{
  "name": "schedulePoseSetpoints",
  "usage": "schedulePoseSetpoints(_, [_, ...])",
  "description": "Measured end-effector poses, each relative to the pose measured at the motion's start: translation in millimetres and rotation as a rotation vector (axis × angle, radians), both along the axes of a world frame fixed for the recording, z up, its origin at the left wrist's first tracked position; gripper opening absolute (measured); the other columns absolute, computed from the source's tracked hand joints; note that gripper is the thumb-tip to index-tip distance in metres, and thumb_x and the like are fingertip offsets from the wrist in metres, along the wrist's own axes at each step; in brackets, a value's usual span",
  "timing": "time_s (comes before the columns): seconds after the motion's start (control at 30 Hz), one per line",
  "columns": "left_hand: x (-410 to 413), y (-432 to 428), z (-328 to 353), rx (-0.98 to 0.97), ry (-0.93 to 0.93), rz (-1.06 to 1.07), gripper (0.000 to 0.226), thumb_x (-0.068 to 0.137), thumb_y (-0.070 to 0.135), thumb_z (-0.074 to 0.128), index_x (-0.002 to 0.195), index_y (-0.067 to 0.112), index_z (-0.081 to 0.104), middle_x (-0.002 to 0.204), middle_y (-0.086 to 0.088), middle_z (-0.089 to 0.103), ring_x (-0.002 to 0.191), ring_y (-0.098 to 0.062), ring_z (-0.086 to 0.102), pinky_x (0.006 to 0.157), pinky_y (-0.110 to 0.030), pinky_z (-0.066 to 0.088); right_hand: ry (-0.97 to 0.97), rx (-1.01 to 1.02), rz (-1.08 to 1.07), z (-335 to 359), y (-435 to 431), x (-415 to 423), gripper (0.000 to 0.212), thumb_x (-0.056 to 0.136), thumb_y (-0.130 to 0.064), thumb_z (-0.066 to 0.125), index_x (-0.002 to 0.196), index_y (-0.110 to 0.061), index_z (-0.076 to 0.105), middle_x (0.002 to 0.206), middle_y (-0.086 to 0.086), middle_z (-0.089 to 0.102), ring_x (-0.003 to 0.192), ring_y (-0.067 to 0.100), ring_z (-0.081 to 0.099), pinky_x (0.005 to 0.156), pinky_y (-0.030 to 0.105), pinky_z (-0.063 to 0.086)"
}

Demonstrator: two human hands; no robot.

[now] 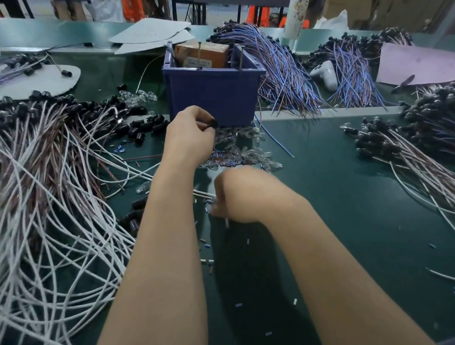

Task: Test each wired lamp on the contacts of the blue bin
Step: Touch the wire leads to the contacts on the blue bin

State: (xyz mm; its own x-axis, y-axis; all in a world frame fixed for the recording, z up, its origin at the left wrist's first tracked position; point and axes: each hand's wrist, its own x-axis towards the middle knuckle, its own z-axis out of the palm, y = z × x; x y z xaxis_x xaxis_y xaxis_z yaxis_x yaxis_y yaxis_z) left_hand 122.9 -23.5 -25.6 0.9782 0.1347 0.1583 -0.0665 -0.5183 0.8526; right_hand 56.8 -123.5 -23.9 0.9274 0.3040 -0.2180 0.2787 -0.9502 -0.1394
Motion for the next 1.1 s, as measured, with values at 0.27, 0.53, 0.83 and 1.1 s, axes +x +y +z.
schedulePoseSetpoints(0.27, [0, -1, -3, -0.132, -0.105, 0.020, 0.018, 0.091, 0.007, 0.058, 0.105, 0.017, 0.063, 0.092, 0.005, 0.060, 0.091, -0.012, 0.058, 0.086, -0.023, 0.047, -0.011, 0.122, 0.058, 6, 1, 21, 0.019, 0.088, -0.015, 0.059, 0.107, -0.013, 0.062, 0.102, 0.009, 0.065, 0.086, 0.026, 0.059, 0.070, 0.032, 0.049])
schedulePoseSetpoints(0.53, [-2, 0, -7, -0.206, -0.116, -0.057, 0.018, 0.090, 0.004, 0.058, 0.101, 0.018, 0.062, 0.102, -0.002, 0.068, 0.099, -0.015, 0.063, 0.096, -0.034, 0.049, -0.357, 1.227, -0.391, 12, -29, 43, 0.006, 0.087, -0.007, 0.065, 0.092, -0.009, 0.062, 0.088, 0.010, 0.069, 0.084, 0.026, 0.069, 0.083, 0.041, 0.056])
schedulePoseSetpoints(0.83, [-3, -4, -6, -0.159, -0.093, -0.205, 0.021, 0.090, 0.003, 0.057, 0.100, 0.021, 0.060, 0.093, 0.006, 0.066, 0.095, -0.011, 0.064, 0.091, -0.028, 0.051, -0.467, 1.257, -0.347, -3, -29, 45, 0.007, 0.089, -0.007, 0.064, 0.093, -0.010, 0.067, 0.088, 0.006, 0.070, 0.086, 0.021, 0.069, 0.085, 0.040, 0.056])
schedulePoseSetpoints(1.1, [-7, -5, -1, -0.051, -0.094, -0.247, 0.023, 0.091, 0.002, 0.054, 0.102, 0.019, 0.064, 0.101, -0.002, 0.070, 0.095, -0.014, 0.065, 0.088, -0.029, 0.052, -0.585, 1.050, -0.294, -1, -30, 43, 0.008, 0.088, -0.009, 0.064, 0.093, -0.009, 0.070, 0.077, -0.006, 0.066, 0.076, 0.010, 0.066, 0.077, 0.027, 0.054])
